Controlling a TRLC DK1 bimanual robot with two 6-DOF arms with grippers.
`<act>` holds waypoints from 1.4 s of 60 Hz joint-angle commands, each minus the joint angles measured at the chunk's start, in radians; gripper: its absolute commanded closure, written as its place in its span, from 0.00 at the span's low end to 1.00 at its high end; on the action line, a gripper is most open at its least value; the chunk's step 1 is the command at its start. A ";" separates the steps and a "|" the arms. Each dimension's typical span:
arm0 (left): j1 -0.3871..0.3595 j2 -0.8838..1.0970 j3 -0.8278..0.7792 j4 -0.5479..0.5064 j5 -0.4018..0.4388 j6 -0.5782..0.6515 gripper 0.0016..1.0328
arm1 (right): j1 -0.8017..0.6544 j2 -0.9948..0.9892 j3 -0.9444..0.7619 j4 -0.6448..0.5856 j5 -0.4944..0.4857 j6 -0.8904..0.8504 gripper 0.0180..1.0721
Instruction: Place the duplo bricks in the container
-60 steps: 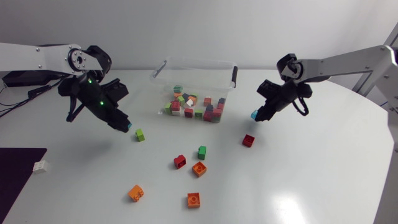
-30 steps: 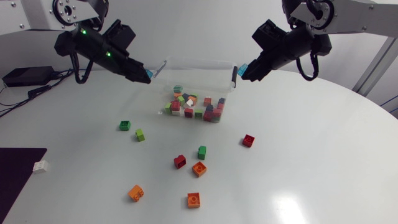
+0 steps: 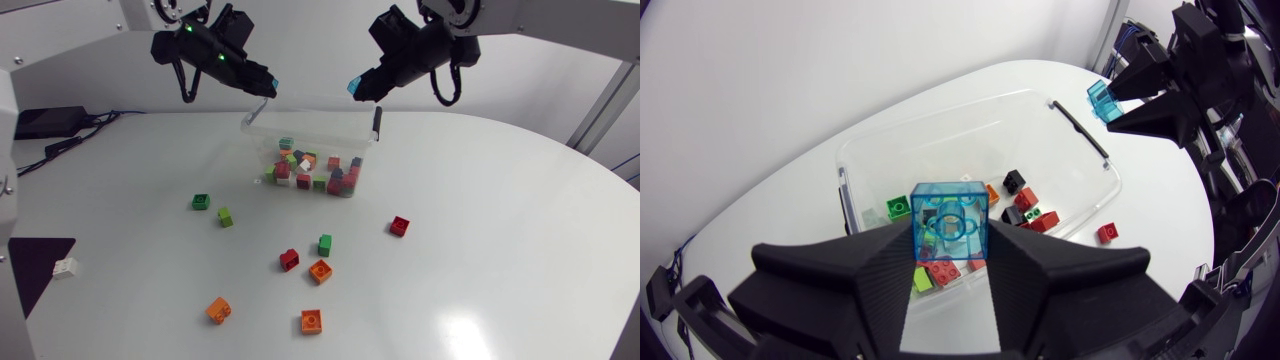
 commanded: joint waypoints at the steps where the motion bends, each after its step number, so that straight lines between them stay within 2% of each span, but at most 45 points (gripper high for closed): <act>1: -0.005 0.053 0.055 0.000 0.007 -0.027 0.43 | 0.012 0.073 0.057 0.003 0.005 0.030 0.43; 3: -0.005 0.056 0.055 0.003 0.005 -0.025 0.28 | 0.018 0.095 0.073 0.000 0.016 0.030 0.23; 4: -0.002 0.060 0.053 0.007 0.005 -0.025 0.16 | 0.021 0.105 0.082 -0.001 0.026 0.030 0.10; 6: 0.001 0.058 0.051 0.017 0.001 -0.025 0.05 | 0.024 0.118 0.092 -0.004 0.032 0.030 0.04; 15: 0.038 0.026 0.039 0.017 -0.002 -0.013 0.05 | 0.024 0.107 0.091 -0.024 0.036 0.023 0.04; 22: 0.090 -0.100 -0.045 0.012 -0.001 0.052 0.05 | 0.007 0.001 0.010 -0.041 0.034 -0.006 0.04; 37: 0.157 -0.399 -0.505 0.003 -0.008 0.380 0.05 | -0.043 -0.277 -0.332 -0.027 0.025 -0.104 0.04; 47: 0.157 -0.485 -0.775 0.018 -0.079 0.561 0.05 | -0.048 -0.405 -0.544 -0.020 0.025 -0.155 0.04; 53: 0.154 -0.490 -0.867 0.040 -0.107 0.650 0.05 | -0.042 -0.459 -0.650 -0.020 0.028 -0.189 0.04; 71: 0.117 -0.358 -0.898 0.156 -0.131 0.702 0.05 | -0.034 -0.488 -0.856 0.016 0.054 -0.246 0.04; 84: 0.096 -0.256 -0.880 0.207 -0.150 0.724 0.06 | -0.037 -0.410 -0.892 0.078 0.068 -0.269 0.04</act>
